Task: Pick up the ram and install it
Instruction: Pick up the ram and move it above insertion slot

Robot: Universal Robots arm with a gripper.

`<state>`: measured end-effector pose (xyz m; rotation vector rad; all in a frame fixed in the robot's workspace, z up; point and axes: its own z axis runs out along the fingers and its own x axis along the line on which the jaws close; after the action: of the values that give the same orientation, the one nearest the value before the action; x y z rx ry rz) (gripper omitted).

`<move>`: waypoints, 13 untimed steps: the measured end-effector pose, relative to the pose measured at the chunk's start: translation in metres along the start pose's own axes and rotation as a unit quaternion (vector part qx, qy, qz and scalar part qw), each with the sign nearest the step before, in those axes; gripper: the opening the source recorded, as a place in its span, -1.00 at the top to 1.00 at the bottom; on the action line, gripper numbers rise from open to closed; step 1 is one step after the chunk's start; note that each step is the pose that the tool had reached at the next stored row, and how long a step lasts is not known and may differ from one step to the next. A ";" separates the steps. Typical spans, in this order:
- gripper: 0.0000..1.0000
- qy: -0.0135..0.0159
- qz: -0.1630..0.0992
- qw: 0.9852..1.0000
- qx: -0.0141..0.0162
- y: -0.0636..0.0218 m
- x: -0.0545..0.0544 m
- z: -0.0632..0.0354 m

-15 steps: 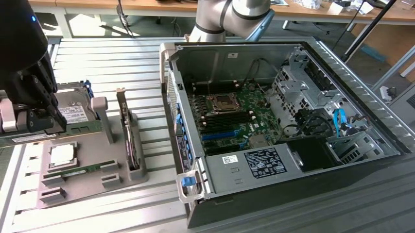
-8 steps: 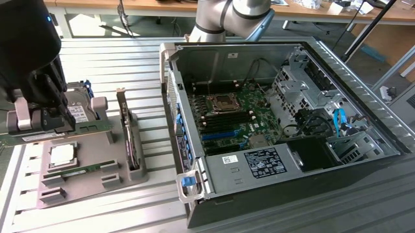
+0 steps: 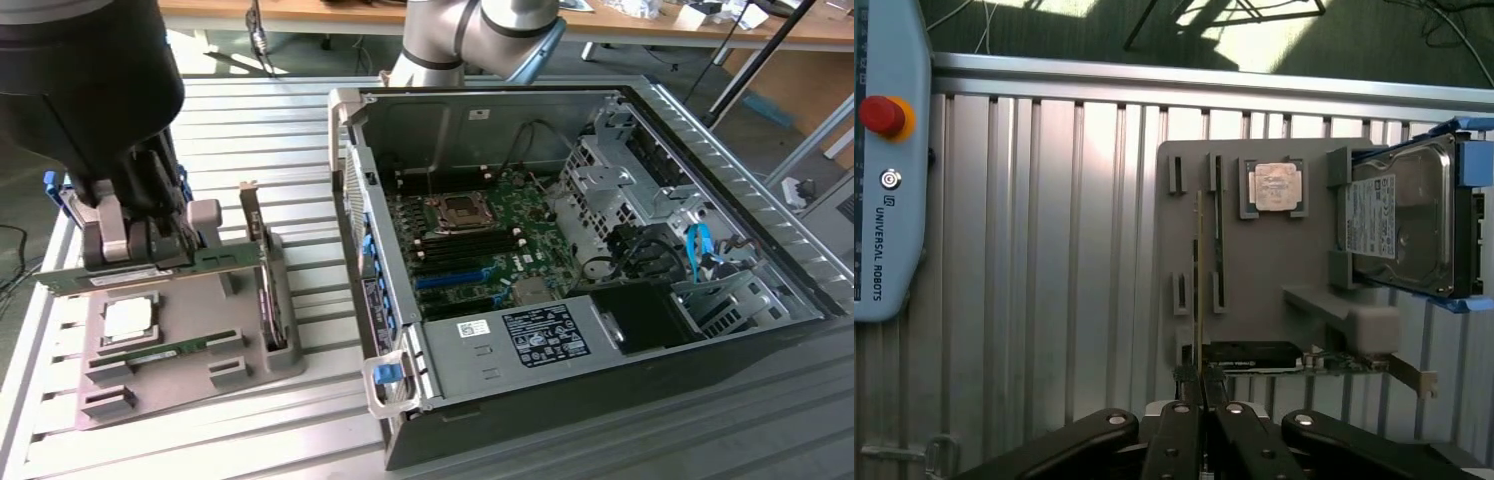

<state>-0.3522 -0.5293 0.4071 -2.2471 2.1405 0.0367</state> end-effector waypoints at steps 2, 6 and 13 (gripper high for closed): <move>0.76 0.000 0.000 1.000 0.000 -0.0059 0.000 0.0000; 0.76 0.000 0.000 1.000 0.000 -0.0174 0.001 0.0001; 0.76 0.000 0.000 1.000 -0.001 -0.0444 0.002 0.0004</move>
<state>-0.3077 -0.5293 0.4072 -2.2478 2.1410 0.0380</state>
